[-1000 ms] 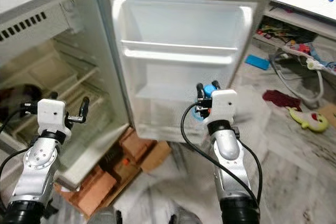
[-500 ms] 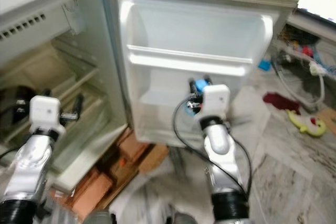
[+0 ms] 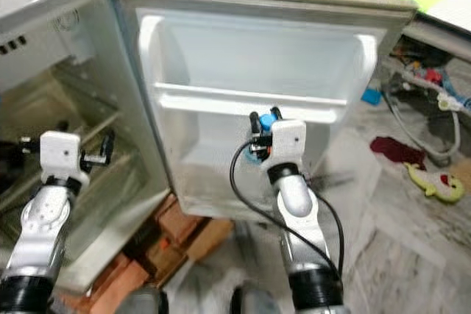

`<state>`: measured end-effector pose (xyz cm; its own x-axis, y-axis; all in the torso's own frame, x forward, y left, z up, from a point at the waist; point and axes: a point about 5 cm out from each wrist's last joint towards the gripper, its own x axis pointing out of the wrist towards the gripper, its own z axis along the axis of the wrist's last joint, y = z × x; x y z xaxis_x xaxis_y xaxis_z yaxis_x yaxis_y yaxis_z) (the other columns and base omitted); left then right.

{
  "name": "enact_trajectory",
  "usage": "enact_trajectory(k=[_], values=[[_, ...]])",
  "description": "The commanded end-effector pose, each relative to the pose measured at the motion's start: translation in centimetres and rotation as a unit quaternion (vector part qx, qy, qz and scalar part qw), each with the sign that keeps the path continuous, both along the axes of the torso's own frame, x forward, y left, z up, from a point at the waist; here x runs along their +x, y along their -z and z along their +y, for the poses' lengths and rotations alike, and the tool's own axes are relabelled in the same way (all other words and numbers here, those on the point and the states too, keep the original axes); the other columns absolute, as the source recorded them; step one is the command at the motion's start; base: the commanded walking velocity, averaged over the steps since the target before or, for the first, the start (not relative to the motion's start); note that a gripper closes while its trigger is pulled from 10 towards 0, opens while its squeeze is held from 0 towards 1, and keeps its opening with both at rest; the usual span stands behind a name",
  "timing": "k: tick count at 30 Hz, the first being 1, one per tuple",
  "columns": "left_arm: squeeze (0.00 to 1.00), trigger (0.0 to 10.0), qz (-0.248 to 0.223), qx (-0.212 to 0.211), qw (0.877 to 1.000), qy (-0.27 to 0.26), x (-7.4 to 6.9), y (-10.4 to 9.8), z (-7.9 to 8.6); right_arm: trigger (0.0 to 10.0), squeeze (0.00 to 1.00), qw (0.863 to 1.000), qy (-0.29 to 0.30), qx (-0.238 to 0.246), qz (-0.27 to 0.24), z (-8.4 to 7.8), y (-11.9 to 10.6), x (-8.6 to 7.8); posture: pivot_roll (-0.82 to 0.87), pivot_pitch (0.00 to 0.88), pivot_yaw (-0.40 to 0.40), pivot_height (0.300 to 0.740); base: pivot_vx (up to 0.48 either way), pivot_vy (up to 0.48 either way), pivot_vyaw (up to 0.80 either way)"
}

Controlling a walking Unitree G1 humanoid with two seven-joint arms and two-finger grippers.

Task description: Restocking fridge

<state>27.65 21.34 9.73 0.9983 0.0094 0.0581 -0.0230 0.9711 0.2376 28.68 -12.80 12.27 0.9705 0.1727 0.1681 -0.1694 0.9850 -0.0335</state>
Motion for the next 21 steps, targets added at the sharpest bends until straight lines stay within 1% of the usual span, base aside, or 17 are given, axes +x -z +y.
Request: enact_trajectory(k=[1, 5, 7, 10, 11, 14, 17, 21], values=[[0.0, 10.0, 0.008, 0.003, 1.0, 0.004, -0.2, 0.3, 0.0, 10.0, 0.0, 1.0, 0.01, 0.003, -0.017, -0.7, -0.8, 0.1, 0.02, 0.087, -0.069, 0.74, 0.0, 0.0, 0.0], [0.0, 10.0, 0.008, 0.002, 1.0, 0.003, -0.3, 0.3, 0.0, 10.0, 0.0, 1.0, 0.003, 0.009, -0.015, -0.5, -0.9, 0.0, 0.02, 0.089, -0.071, 0.74, 0.0, 0.0, 0.0], [0.0, 10.0, 0.009, 0.001, 1.0, 0.003, -0.3, 0.3, 0.1, 10.0, 0.0, 1.0, -0.011, 0.026, -0.008, -0.2, -0.9, -0.1, 0.02, 0.093, -0.071, 0.74, 0.0, 0.0, 0.0], [0.0, 10.0, 0.01, 0.002, 1.0, 0.002, -0.4, 0.2, 0.2, 10.0, 0.0, 0.999, -0.035, 0.03, -0.001, 0.2, -0.9, -0.8, 0.02, 0.098, -0.071, 0.74, 0.0, 0.0, 0.0], [0.0, 10.0, 0.01, 0.003, 1.0, 0.002, -0.4, 0.2, 0.3, 10.0, 0.0, 0.998, -0.054, 0.032, 0.01, 0.5, -0.5, -1.3, 0.02, 0.1, -0.07, 0.74, 0.0, 0.0, 0.0], [0.0, 10.0, 0.011, 0.004, 1.0, 0.002, -0.4, 0.2, 0.5, 10.0, 0.0, 0.996, -0.075, 0.03, 0.027, 0.7, 0.2, -2.1, 0.01, 0.106, -0.067, 0.74, 0.0, 0.0, 0.0], [0.0, 10.0, 0.013, 0.004, 1.0, 0.005, -0.3, 0.2, 0.3, 10.0, 0.0, 0.993, -0.092, 0.041, 0.054, 0.9, 1.0, -2.3, 0.01, 0.11, -0.065, 0.74, 0.0, 0.0, 0.0], [0.0, 10.0, 0.014, 0.002, 1.0, 0.01, -0.2, 0.2, 0.1, 10.0, 0.0, 0.994, -0.096, 0.033, 0.051, 1.1, 1.0, -2.0, 0.01, 0.112, -0.063, 0.74, 0.0, 0.0, 0.0]])
